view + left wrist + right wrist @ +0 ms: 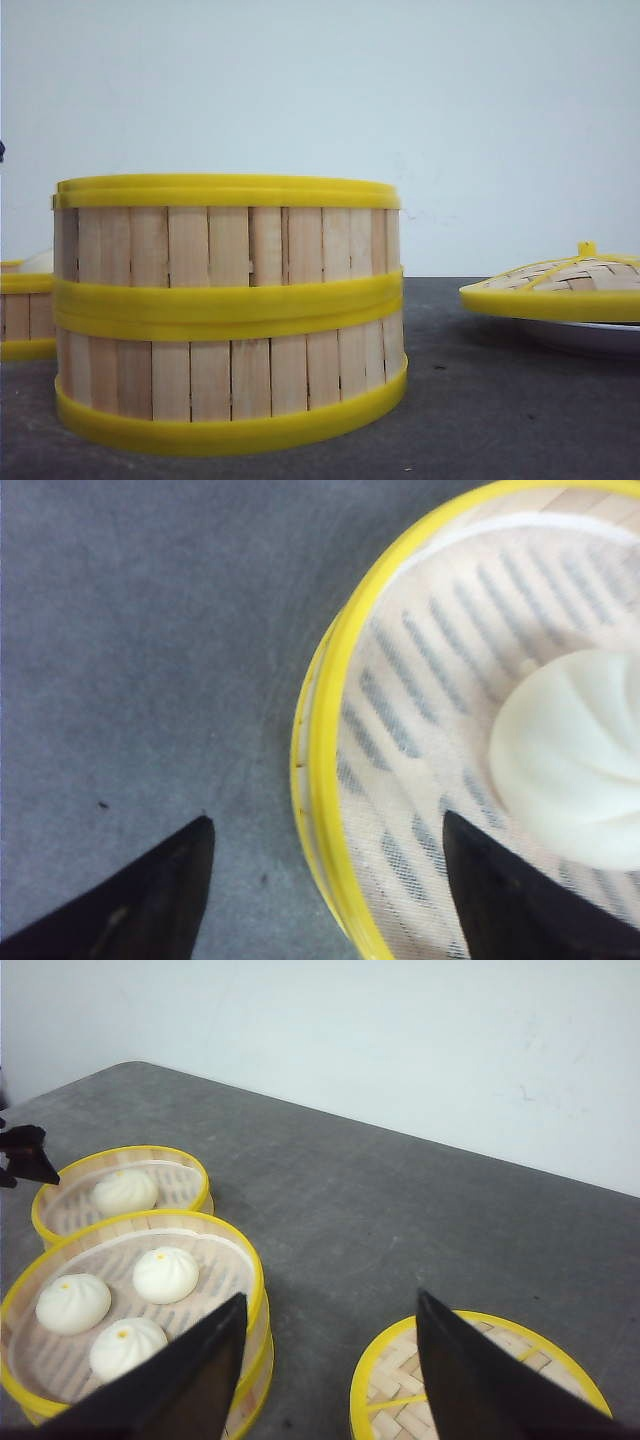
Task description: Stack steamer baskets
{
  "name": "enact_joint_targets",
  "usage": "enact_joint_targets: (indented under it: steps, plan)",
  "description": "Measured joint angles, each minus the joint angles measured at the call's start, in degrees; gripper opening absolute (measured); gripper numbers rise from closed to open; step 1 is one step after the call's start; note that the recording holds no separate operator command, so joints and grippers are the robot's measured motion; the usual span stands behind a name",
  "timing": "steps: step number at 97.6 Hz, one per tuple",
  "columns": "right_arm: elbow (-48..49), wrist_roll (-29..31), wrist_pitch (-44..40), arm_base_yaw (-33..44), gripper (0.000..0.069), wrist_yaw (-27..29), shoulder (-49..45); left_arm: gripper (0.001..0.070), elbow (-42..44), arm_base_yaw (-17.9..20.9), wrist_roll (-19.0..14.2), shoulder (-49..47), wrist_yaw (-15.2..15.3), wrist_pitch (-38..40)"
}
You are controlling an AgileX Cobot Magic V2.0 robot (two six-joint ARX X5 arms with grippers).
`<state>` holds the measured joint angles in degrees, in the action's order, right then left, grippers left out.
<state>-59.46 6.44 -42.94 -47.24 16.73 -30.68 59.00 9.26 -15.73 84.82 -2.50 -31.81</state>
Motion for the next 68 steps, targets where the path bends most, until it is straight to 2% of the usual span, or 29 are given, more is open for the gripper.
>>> enact_joint_targets:
  steps: [22, 30, 43, 55, 68]
  plan:
    - [0.0, 0.0, 0.3, 0.0, 0.0326, 0.0, 0.0, 0.0428, 0.0, 0.0, 0.0, 3.3, 0.0, -0.1]
    - [0.0, 0.0, 0.3, 0.0, 0.0326, 0.0, 0.0, 0.0407, 0.0, 0.0, 0.0, 4.2, 0.0, -0.1]
    - [0.0, 0.0, 0.3, 0.0, 0.0313, 0.0, 0.0, 0.0301, 0.0, 0.0, -0.1, 5.4, 0.0, -0.1]
    - [0.0, 0.0, 0.3, 0.0, 0.0272, 0.0, 0.0, 0.0165, 0.0, -0.1, -0.2, 5.4, -0.3, 0.6]
    - [0.0, 0.0, 0.3, 0.0, 0.0263, 0.0, 0.0, 0.0083, 0.1, -0.1, -0.4, 5.4, 0.0, 0.7]
